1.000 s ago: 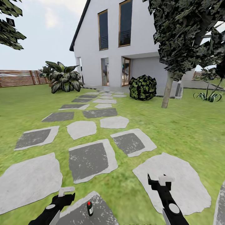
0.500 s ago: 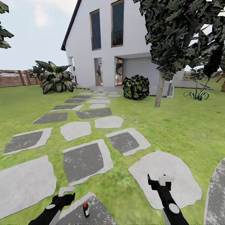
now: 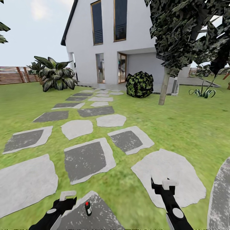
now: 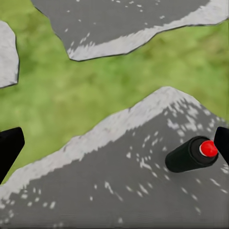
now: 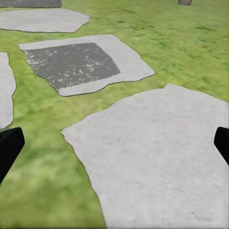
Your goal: In the garden, pick up the pesticide atomizer on the floor and spray pesticide onto both trees until each tree trunk is fully covered.
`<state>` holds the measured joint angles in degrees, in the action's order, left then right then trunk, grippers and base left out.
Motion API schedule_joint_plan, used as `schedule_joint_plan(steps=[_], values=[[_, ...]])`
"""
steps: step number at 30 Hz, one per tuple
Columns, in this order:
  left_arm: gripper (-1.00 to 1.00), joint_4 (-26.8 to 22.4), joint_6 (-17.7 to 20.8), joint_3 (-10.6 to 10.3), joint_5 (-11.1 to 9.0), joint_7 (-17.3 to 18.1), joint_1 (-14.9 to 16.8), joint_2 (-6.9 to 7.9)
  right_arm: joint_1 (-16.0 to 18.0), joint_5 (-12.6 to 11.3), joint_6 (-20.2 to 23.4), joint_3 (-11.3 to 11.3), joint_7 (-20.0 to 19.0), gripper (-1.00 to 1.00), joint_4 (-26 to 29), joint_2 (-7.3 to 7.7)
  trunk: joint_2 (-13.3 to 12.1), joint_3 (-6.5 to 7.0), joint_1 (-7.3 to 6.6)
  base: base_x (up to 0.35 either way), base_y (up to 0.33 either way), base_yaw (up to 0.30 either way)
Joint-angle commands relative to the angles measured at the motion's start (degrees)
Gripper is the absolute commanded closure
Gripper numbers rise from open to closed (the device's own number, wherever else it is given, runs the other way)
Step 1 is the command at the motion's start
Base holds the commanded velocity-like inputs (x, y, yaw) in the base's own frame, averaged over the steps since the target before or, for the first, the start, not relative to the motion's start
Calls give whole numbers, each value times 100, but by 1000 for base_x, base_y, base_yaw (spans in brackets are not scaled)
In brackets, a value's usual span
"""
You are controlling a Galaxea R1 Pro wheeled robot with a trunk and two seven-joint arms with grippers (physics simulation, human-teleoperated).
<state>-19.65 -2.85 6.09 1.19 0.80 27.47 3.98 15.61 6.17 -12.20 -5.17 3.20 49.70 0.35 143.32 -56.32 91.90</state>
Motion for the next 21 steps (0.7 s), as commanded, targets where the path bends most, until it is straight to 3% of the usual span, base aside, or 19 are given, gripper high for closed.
schedule_joint_plan(steps=[1,21], values=[[-100,5,-20,24,13,8,4,-4,3,60,-10,-1,31,-100,-4,0,4,-37,1,0,0,5],[-100,1,-23,26,5,7,7,-41,3,60,-2,-13,30,-100,10,16,31,-660,52,0,0,-10]])
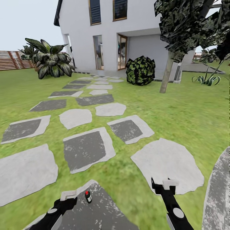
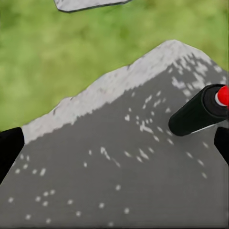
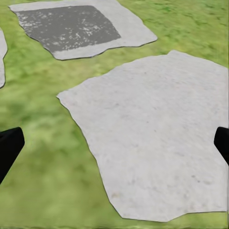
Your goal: In the garden, pick up the pesticide atomizer on the floor and spray pesticide onto both trees until each tree trunk is fully covered.
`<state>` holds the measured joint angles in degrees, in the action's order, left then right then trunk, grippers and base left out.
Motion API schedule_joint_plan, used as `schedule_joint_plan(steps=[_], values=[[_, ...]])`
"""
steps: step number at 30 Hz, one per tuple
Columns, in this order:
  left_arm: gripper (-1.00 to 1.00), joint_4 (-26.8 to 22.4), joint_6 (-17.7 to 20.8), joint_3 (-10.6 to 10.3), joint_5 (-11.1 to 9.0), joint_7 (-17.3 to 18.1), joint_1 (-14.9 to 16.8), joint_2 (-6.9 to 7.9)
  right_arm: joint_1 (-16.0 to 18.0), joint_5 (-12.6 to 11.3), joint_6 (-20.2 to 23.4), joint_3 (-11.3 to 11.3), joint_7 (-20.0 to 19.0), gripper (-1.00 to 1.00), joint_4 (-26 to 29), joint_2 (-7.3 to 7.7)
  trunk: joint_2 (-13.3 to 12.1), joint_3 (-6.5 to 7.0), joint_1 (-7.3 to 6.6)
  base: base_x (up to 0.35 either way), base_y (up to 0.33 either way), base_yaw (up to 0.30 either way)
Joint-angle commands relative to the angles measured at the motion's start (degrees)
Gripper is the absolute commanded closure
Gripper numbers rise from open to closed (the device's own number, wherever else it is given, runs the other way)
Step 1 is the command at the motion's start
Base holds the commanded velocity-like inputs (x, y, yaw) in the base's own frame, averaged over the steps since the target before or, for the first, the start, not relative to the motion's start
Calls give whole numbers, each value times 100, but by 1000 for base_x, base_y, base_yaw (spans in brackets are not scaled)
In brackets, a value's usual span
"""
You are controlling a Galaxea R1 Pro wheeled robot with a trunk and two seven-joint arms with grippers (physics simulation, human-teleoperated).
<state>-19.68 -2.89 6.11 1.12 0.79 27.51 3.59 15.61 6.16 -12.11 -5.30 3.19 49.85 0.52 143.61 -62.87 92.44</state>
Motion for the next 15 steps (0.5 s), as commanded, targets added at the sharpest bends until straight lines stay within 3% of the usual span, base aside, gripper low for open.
schedule_joint_plan(steps=[1,15], values=[[-100,-7,-25,24,11,9,1,12,3,60,-11,2,26,-100,-8,2,3,-31,1,0,0,-236],[-100,-36,-25,22,11,9,-1,10,3,60,-10,3,24,-100,-1,1,22,-346,37,0,0,-292]])
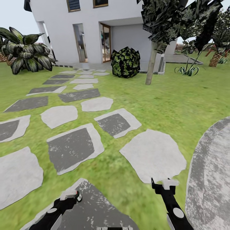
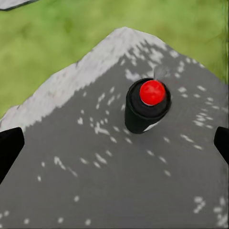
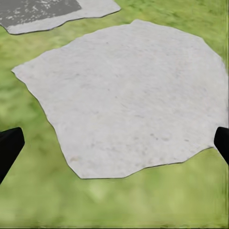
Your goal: In the garden, pick up the pesticide atomizer on the floor and spray pesticide onto both trees until each tree trunk is fully covered.
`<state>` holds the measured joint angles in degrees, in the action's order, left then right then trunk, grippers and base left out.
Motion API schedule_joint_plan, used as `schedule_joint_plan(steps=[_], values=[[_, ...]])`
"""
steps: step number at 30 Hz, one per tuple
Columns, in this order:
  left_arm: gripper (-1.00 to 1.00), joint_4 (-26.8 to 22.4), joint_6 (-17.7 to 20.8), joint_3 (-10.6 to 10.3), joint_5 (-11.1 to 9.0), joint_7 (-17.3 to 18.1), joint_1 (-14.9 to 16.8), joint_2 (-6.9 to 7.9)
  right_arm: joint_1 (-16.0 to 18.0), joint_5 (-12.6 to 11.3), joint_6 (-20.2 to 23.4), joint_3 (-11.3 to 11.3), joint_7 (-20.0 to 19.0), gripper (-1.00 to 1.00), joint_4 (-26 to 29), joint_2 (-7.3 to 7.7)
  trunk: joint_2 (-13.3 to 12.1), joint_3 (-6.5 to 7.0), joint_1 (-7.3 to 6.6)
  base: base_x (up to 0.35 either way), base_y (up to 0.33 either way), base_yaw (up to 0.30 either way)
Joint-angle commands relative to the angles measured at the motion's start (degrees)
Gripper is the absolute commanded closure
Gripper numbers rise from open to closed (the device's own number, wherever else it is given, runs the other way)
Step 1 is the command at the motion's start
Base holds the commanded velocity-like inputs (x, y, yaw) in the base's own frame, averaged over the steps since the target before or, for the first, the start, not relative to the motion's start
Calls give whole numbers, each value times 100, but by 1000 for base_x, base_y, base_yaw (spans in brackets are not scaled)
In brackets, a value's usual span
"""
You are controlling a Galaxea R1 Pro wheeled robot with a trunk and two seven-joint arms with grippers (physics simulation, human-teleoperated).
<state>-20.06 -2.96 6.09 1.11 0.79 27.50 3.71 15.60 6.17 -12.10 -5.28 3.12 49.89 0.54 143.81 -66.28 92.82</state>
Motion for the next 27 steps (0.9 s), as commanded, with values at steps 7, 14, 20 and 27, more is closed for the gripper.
schedule_joint_plan(steps=[7,14,20,27], values=[[-100,2,-20,24,12,8,1,3,4,60,-11,7,31,-100,-6,-1,10,-138,14,0,0,-300],[-100,-4,-30,24,19,8,-2,15,4,60,-18,9,31,-100,2,-1,10,-138,14,2,0,-149],[-100,-6,-29,24,20,8,-2,16,4,60,-20,16,39,-100,15,-1,10,-138,14,187,41,-8],[-100,-6,-29,27,20,8,-3,21,4,68,-17,18,40,-100,29,-1,10,-138,14,50,13,-1]])
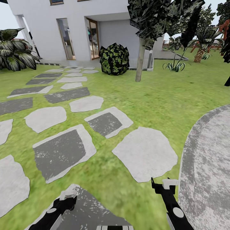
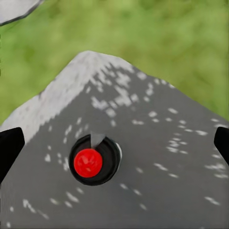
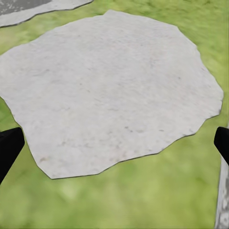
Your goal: In the garden, pick up the pesticide atomizer on the floor and spray pesticide onto both trees until each tree trunk is fully covered.
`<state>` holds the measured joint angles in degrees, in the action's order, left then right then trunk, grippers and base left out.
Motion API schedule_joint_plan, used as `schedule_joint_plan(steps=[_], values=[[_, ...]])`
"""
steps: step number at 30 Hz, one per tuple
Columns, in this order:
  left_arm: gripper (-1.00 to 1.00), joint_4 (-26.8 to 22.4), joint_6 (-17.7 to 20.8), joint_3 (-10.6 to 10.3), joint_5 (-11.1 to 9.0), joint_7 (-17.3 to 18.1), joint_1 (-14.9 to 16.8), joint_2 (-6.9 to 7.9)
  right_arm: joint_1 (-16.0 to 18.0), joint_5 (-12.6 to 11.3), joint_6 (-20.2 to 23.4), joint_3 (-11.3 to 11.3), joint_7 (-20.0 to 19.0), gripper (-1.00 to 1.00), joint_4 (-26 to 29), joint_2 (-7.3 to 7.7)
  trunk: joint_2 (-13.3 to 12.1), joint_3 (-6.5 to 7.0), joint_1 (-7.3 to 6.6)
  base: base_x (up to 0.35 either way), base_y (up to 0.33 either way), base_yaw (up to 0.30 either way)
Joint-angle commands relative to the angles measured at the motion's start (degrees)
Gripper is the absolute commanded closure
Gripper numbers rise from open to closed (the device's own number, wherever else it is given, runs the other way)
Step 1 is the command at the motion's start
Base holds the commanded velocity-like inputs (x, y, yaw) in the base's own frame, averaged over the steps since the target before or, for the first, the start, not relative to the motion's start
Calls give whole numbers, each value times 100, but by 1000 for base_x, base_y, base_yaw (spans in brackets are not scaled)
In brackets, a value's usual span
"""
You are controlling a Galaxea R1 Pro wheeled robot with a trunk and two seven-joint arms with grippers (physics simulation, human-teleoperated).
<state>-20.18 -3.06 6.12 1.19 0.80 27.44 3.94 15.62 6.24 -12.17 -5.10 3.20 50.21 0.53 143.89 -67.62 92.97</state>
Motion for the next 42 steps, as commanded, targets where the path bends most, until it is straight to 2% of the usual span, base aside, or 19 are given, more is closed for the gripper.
schedule_joint_plan(steps=[1,11,16,21,23,26,30,36,42], values=[[-100,5,-19,26,13,8,3,-1,2,61,-8,0,32,-100,-3,0,1,-4,-1,7,2,0],[-100,5,-34,19,13,8,-2,28,2,61,-6,-8,32,-100,-2,0,1,-4,-1,2,0,0],[-100,18,-305,7,13,8,-19,109,2,61,-6,-2,32,-100,-10,0,1,-4,-1,0,0,0],[-100,22,-419,4,34,16,-27,131,2,54,-8,0,32,-100,-9,0,1,-4,-1,0,0,0],[-100,23,-435,10,164,13,-28,133,2,53,-6,0,32,-100,-6,0,4,-58,4,0,0,0],[-100,23,-448,12,216,10,-28,128,2,53,-5,-5,32,-100,-6,0,8,-145,12,0,0,0],[-100,23,-462,8,234,9,-31,125,2,53,-5,-8,32,-100,-3,-1,14,-268,22,0,0,0],[-100,37,-749,-4,248,12,-46,125,2,52,-4,-8,32,-100,-2,0,22,-454,38,0,0,0],[-100,40,-789,0,250,17,-45,129,2,52,-4,-8,32,-100,-2,0,30,-641,53,0,0,0]])
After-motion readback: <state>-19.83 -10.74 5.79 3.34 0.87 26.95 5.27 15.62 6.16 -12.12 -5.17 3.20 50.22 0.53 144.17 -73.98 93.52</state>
